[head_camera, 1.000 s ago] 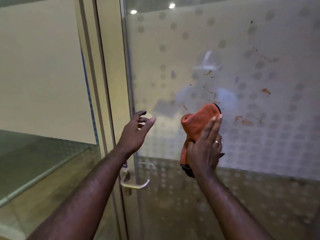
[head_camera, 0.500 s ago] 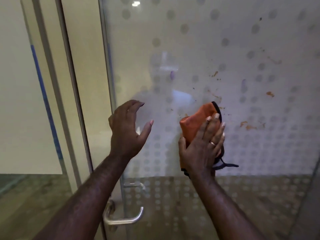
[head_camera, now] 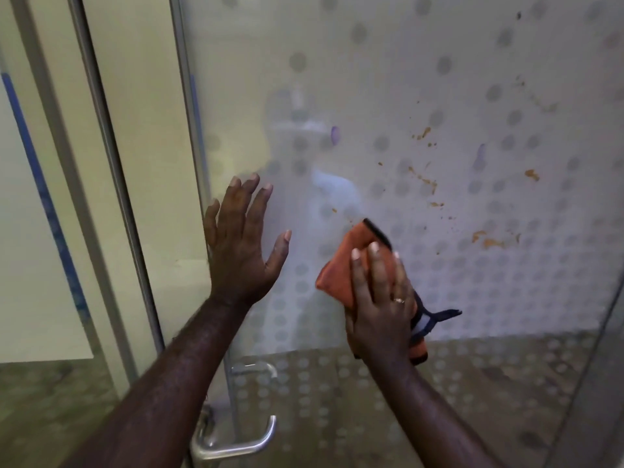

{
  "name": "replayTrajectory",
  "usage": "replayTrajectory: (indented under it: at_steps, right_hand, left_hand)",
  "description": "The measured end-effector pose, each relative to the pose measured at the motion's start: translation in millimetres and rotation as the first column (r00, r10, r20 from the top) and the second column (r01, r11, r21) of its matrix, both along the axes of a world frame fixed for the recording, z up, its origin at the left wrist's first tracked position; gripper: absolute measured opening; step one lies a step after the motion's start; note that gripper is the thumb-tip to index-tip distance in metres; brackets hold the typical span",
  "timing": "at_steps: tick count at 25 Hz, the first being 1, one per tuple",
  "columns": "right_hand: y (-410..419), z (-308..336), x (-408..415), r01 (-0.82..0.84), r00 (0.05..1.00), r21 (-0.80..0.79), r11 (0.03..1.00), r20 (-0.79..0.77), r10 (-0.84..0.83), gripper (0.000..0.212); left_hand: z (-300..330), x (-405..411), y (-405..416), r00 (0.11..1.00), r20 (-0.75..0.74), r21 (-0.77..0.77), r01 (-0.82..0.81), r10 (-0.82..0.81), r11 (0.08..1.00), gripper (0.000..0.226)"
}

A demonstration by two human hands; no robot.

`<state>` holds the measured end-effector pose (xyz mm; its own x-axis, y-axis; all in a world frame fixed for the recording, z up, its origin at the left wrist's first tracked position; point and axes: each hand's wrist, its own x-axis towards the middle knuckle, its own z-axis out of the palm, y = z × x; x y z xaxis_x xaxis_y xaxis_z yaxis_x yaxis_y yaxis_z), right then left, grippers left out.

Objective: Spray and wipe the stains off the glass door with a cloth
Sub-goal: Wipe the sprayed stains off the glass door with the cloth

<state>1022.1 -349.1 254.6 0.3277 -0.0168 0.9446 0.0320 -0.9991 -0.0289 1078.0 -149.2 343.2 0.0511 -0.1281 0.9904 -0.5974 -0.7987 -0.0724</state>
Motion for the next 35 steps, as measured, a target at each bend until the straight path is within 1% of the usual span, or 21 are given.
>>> replayTrajectory:
  at_steps: [1, 2, 5, 6, 7, 8, 10, 11, 12, 13, 16, 17, 19, 21, 23, 25, 27, 29, 31, 33, 35]
  right_hand:
    - [-2.4, -7.4, -0.6, 0.001, 1.0, -0.05, 0.999, 0.003, -0.001, 0.079]
    - [-5.2, -13.2, -1.6, 0.022, 1.0, -0.032, 0.999, 0.004, -0.022, 0.082]
    - [-4.9, -23.1, -3.0, 0.123, 0.992, 0.23, 0.965, 0.004, -0.127, 0.088]
    - [0.9, -24.6, -3.0, 0.132, 0.99, 0.279, 0.951, 0.004, -0.138, 0.09]
    - [9.7, -25.0, -3.1, 0.108, 0.993, 0.285, 0.952, 0.012, -0.117, 0.09]
    - [19.6, -22.6, -2.6, 0.056, 0.997, 0.247, 0.968, 0.028, -0.065, 0.088]
    - [37.7, -4.7, -0.1, -0.048, 0.997, 0.074, 0.996, 0.057, 0.044, 0.077]
    - [44.0, 12.2, 2.1, -0.065, 0.995, -0.005, 0.998, 0.07, 0.065, 0.072]
    - [47.2, 33.2, 4.8, -0.062, 0.994, -0.038, 0.997, 0.087, 0.065, 0.071]
    - [46.3, 56.4, 7.5, -0.053, 0.993, -0.01, 0.999, 0.105, 0.054, 0.072]
    - [17.3, 111.5, 12.0, 0.004, 0.991, 0.229, 0.973, 0.126, -0.034, 0.075]
    - [3.0, 116.8, 11.1, 0.038, 0.989, 0.293, 0.955, 0.124, -0.077, 0.075]
    - [-19.3, 108.2, 6.3, 0.083, 0.984, 0.39, 0.917, 0.112, -0.137, 0.08]
    - [-18.0, 84.1, 0.5, 0.087, 0.987, 0.454, 0.887, 0.083, -0.139, 0.085]
    - [6.4, 60.2, -2.8, 0.06, 0.994, 0.426, 0.903, 0.054, -0.092, 0.088]
    - [38.0, 49.5, -2.6, -0.019, 0.999, 0.279, 0.96, 0.044, 0.007, 0.087]
    - [60.0, 61.1, 1.0, -0.109, 0.993, 0.097, 0.989, 0.066, 0.103, 0.078]
    - [61.3, 96.4, 6.9, -0.123, 0.988, 0.039, 0.992, 0.098, 0.119, 0.068]
    - [43.0, 134.1, 10.6, -0.057, 0.993, 0.084, 0.995, 0.11, 0.047, 0.056]
    - [12.5, 150.9, 10.6, 0.021, 0.992, 0.216, 0.976, 0.118, -0.047, 0.061]
    - [-12.1, 139.7, 5.9, 0.06, 0.987, 0.332, 0.941, 0.122, -0.106, 0.071]
  left_hand:
    - [-0.7, 2.3, -1.0, 1.0, -0.003, 0.006, -0.004, 0.004, 1.0, 0.063]
    - [-1.7, 4.3, -2.2, 1.0, -0.004, 0.01, -0.005, 0.005, 1.0, 0.063]
    - [-4.2, 8.6, -4.1, 1.0, -0.003, 0.015, 0.006, -0.006, 1.0, 0.063]
    - [-4.5, 10.1, -4.1, 1.0, -0.004, 0.017, 0.014, -0.014, 1.0, 0.063]
    - [-5.0, 11.2, -3.5, 1.0, -0.006, 0.016, 0.024, -0.024, 1.0, 0.063]
    - [-5.7, 12.0, -3.0, 0.999, -0.006, 0.013, 0.035, -0.035, 0.999, 0.063]
    - [-6.6, 13.7, -2.3, 0.998, -0.004, 0.006, 0.057, -0.057, 0.998, 0.064]
    - [-7.0, 14.7, -1.9, 0.998, -0.006, 0.005, 0.068, -0.068, 0.998, 0.065]
    - [-7.4, 15.6, -1.5, 0.997, -0.008, 0.003, 0.078, -0.078, 0.997, 0.066]
    - [-7.5, 16.6, -1.3, 0.996, -0.01, 0.0, 0.086, -0.086, 0.996, 0.067]
    - [-7.8, 17.8, -1.3, 0.995, -0.021, -0.014, 0.094, -0.094, 0.996, 0.067]
    - [-8.0, 17.6, -1.2, 0.995, -0.023, -0.016, 0.097, -0.097, 0.995, 0.067]
    - [-8.0, 17.0, -0.8, 0.994, -0.025, -0.014, 0.103, -0.103, 0.995, 0.067]
    - [-8.0, 17.3, -0.7, 0.995, -0.028, -0.008, 0.1, -0.1, 0.995, 0.067]
    - [-8.6, 18.2, -0.8, 0.996, -0.029, -0.004, 0.09, -0.09, 0.996, 0.068]
    - [-8.9, 19.4, -0.5, 0.995, -0.032, -0.01, 0.091, -0.092, 0.996, 0.07]
    - [-8.9, 20.1, -0.3, 0.993, -0.044, -0.02, 0.111, -0.112, 0.994, 0.073]
    - [-8.7, 19.9, -0.2, 0.989, -0.055, -0.038, 0.134, -0.136, 0.99, 0.075]
    - [-8.6, 18.9, 0.5, 0.99, -0.062, -0.048, 0.128, -0.131, 0.991, 0.075]
    - [-8.6, 17.4, 1.0, 0.99, -0.071, -0.045, 0.12, -0.123, 0.992, 0.075]
    - [-8.3, 15.4, 1.2, 0.989, -0.078, -0.044, 0.124, -0.127, 0.991, 0.075]
